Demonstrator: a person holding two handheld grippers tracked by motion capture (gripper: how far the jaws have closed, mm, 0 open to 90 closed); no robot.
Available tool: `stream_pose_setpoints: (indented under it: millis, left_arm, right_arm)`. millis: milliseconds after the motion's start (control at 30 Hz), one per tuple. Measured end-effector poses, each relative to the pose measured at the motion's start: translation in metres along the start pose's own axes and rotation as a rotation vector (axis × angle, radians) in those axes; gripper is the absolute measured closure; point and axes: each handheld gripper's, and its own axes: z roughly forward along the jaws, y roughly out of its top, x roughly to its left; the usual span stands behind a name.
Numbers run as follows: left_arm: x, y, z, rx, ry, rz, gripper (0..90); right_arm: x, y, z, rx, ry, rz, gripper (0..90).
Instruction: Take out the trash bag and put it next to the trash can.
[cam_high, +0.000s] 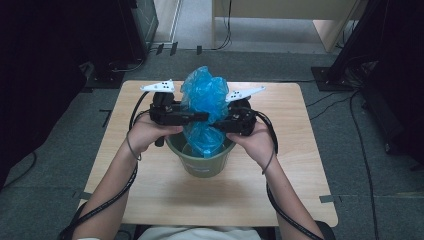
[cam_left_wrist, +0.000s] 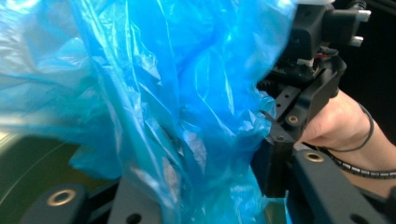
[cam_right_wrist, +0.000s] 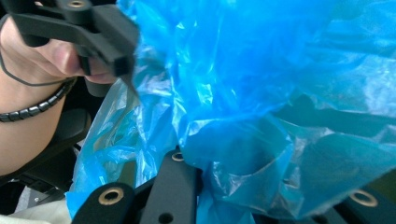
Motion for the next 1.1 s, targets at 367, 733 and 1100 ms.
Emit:
stream_pose_setpoints:
  millis: [367, 733, 1100]
  left_arm:
    - [0.004, 0.001, -0.016, -0.018, 0.053, 0.023, 41.2]
    - [0.010, -0.002, -0.027, -0.013, 0.094, 0.036, 38.9]
    - [0.016, -0.009, -0.031, 0.028, 0.126, 0.046, 37.4]
  right_arm:
    - [-0.012, -0.002, -0.013, -0.025, -0.039, 0.044, 83.8]
    - [-0.019, 0.000, -0.029, -0.064, -0.068, 0.068, 83.7]
    - [-0.017, 0.002, -0.045, -0.075, -0.108, 0.037, 83.3]
